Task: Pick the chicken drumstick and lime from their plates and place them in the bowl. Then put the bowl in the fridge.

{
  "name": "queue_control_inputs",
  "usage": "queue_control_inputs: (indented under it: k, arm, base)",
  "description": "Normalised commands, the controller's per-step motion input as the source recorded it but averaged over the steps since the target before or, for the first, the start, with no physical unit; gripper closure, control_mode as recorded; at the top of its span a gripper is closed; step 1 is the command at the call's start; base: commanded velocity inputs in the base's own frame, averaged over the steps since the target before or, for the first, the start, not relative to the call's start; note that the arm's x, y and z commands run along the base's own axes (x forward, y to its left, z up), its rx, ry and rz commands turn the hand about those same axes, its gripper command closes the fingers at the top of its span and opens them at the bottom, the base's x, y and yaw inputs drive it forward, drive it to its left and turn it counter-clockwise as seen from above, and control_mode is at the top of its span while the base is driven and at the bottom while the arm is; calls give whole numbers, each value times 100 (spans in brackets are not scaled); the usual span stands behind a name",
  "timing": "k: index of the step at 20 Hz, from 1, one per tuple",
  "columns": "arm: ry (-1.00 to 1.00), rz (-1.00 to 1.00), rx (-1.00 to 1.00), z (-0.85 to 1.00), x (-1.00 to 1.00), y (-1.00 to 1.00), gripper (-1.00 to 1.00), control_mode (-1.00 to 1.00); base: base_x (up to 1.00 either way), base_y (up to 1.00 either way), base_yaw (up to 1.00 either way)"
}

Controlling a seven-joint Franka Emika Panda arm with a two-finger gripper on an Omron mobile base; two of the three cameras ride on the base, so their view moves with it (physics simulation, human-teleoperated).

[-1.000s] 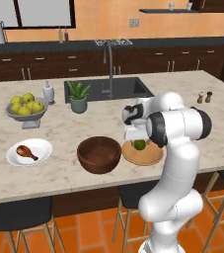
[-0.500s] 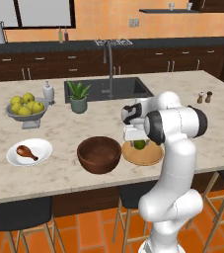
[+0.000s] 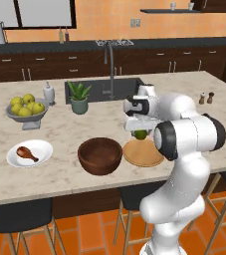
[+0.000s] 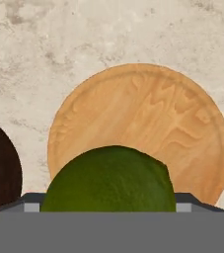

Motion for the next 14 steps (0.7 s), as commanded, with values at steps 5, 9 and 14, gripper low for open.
queue_control_inputs:
  k: [5,9,14]
  arm:
    - [-36,13,0,90,-46,92,100,-100]
    - [-9,26,0,24,-3,100,100,-100]
    - [11,22,-4,-3,2,100,100,-100]
  base:
    - [0,0,0]
    - [0,0,0]
    - [0,0,0]
